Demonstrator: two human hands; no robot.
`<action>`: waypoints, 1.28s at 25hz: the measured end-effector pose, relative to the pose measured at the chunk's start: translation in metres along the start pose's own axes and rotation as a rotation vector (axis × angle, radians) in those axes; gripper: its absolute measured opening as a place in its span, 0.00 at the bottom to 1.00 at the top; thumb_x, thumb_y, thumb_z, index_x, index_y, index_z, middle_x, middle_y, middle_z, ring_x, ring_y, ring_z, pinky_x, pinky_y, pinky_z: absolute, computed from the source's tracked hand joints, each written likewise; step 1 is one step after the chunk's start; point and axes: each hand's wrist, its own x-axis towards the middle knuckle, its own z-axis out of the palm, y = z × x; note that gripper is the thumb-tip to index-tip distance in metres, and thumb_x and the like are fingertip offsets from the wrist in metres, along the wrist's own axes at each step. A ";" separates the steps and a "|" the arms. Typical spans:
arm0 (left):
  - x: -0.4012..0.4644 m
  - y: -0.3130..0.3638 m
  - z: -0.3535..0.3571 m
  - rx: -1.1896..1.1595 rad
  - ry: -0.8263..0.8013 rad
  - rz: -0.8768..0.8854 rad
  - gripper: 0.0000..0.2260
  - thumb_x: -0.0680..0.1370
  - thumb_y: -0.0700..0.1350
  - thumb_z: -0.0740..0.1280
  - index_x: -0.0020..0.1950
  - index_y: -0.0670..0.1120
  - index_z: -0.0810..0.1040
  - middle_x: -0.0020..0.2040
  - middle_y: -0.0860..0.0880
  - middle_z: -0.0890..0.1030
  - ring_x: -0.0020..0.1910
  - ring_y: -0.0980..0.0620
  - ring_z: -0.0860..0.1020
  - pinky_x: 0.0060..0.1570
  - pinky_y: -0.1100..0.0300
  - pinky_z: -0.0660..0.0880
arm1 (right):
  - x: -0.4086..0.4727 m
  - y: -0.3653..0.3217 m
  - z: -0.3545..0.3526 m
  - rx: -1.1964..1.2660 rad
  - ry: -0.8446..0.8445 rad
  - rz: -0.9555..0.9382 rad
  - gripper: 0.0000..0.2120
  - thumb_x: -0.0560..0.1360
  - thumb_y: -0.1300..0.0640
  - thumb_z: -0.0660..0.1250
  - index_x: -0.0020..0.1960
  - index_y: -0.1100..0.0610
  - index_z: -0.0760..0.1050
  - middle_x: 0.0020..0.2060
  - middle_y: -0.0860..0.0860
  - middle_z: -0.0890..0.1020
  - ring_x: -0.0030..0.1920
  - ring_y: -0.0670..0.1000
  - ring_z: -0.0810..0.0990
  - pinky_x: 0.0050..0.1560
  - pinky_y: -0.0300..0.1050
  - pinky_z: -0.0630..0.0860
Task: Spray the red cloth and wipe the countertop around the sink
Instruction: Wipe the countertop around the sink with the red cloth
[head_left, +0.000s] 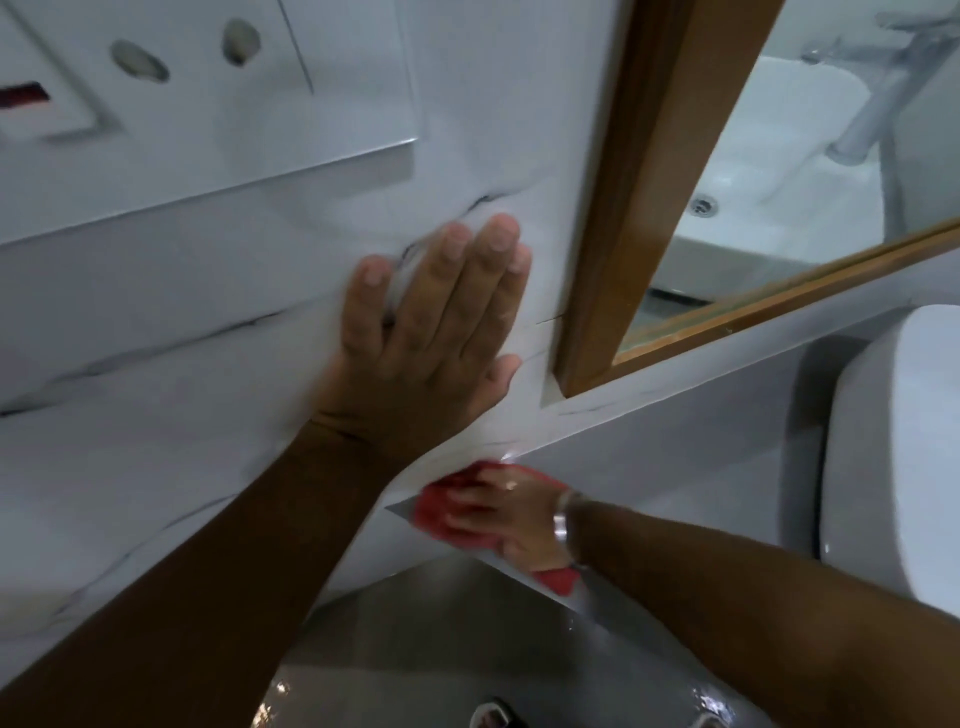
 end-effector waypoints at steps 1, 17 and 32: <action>0.000 0.000 0.000 -0.013 0.009 -0.004 0.40 0.79 0.63 0.60 0.80 0.39 0.54 0.76 0.40 0.62 0.74 0.40 0.56 0.75 0.39 0.40 | 0.031 -0.008 -0.013 0.014 -0.011 -0.104 0.32 0.77 0.46 0.63 0.79 0.47 0.58 0.78 0.50 0.63 0.77 0.57 0.60 0.77 0.58 0.57; 0.008 0.002 -0.004 -0.021 -0.021 -0.003 0.38 0.77 0.60 0.62 0.79 0.39 0.58 0.74 0.43 0.63 0.72 0.42 0.62 0.74 0.39 0.38 | 0.044 -0.023 -0.006 0.068 0.027 -0.030 0.32 0.78 0.43 0.57 0.79 0.49 0.55 0.79 0.54 0.60 0.78 0.62 0.57 0.76 0.64 0.55; 0.009 -0.008 -0.011 -0.023 -0.060 0.055 0.39 0.79 0.61 0.60 0.79 0.36 0.54 0.75 0.39 0.63 0.71 0.38 0.62 0.67 0.34 0.55 | -0.079 -0.083 0.027 0.359 -0.079 0.516 0.35 0.75 0.45 0.58 0.80 0.51 0.55 0.79 0.59 0.61 0.78 0.65 0.57 0.76 0.65 0.56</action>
